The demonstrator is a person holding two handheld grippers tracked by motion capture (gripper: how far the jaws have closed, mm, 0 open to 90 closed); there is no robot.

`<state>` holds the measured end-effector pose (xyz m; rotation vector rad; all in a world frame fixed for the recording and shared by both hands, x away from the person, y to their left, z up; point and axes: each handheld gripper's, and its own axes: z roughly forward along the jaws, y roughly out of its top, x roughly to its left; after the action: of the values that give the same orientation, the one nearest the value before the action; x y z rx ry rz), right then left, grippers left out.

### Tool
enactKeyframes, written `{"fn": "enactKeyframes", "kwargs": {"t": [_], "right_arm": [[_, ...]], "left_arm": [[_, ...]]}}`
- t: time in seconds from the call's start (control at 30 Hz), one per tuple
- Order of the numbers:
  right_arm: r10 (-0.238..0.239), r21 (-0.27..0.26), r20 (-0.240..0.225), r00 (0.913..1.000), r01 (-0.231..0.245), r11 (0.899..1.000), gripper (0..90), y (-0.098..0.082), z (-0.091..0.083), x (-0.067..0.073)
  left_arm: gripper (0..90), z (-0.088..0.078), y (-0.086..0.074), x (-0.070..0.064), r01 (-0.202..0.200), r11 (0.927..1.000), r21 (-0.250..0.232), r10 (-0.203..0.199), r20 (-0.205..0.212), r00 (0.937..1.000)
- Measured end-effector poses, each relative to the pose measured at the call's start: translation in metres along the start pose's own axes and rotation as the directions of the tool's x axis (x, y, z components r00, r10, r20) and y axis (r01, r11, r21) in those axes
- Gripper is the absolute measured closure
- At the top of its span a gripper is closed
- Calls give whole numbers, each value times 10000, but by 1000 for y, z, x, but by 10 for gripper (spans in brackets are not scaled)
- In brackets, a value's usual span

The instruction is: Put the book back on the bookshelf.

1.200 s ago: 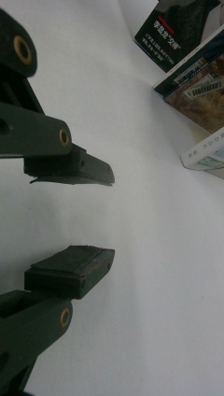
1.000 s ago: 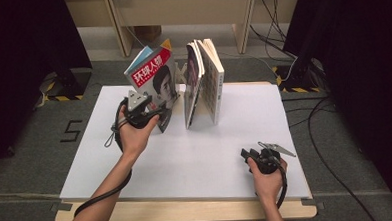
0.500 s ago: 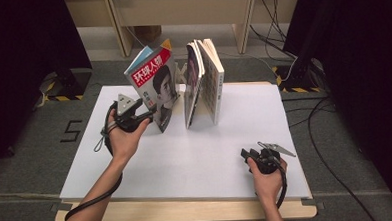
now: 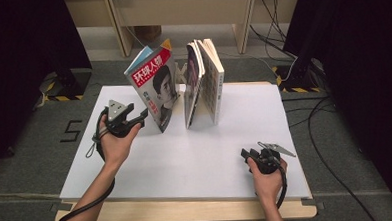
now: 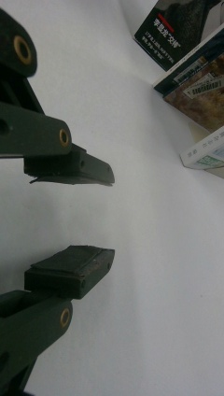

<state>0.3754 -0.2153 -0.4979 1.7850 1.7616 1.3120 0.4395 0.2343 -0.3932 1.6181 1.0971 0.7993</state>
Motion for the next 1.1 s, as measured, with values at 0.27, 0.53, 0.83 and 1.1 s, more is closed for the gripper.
{"fn": "enactKeyframes", "kwargs": {"t": [0.27, 0.53, 0.83, 1.1], "right_arm": [[99, 36, -9, 10000, -99, 9999, 576, 0, -1, 0], [1, -2, 16, 10000, -1, 10000, 576, 0, 0, 0], [92, 29, 9, 10000, -92, 10000, 576, 0, -1, 0], [-88, -56, 87, 9999, 88, 9999, 576, 0, -1, -1]], "left_arm": [[418, -6, -9, 10, 94, 10000, -11, -94, -138, 9999], [413, -12, -17, 22, 171, 9999, 13, -170, -205, 9996], [406, -18, -27, 30, 2, 9999, 149, 2, -297, 9996], [404, -26, -42, 42, 7, 9997, 233, 6, -548, 9985]]}}
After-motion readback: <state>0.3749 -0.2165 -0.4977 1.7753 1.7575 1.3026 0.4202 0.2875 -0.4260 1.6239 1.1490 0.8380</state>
